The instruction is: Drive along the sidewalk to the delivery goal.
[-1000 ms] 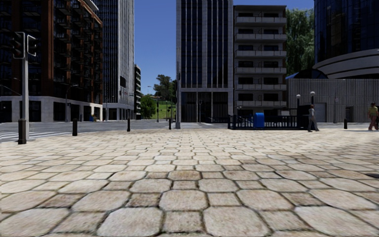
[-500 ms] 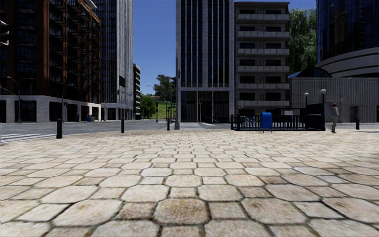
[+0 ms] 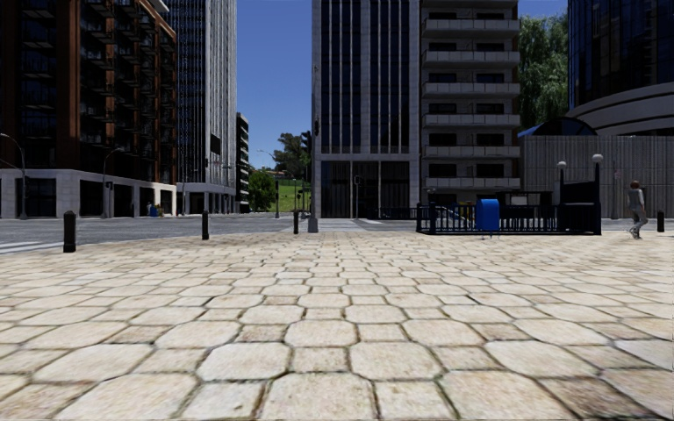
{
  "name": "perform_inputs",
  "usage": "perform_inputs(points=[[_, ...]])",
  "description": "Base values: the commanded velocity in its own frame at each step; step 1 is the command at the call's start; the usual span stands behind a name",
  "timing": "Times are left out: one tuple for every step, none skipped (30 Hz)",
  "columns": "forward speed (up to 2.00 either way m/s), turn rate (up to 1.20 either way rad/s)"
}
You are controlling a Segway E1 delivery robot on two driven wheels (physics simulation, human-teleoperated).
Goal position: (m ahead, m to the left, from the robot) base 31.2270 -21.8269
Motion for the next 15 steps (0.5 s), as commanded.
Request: perform_inputs(points=[[2.0, 0.0], [2.0, 0.0], [2.0, 0.0], [2.0, 0.0], [2.0, 0.0], [2.0, 0.0], [2.0, 0.0], [2.0, 0.0], [2.0, 0.0], [2.0, 0.0], [2.0, 0.0], [2.0, 0.0], [2.0, 0.0], [2.0, 0.0], [2.0, 0.0]])
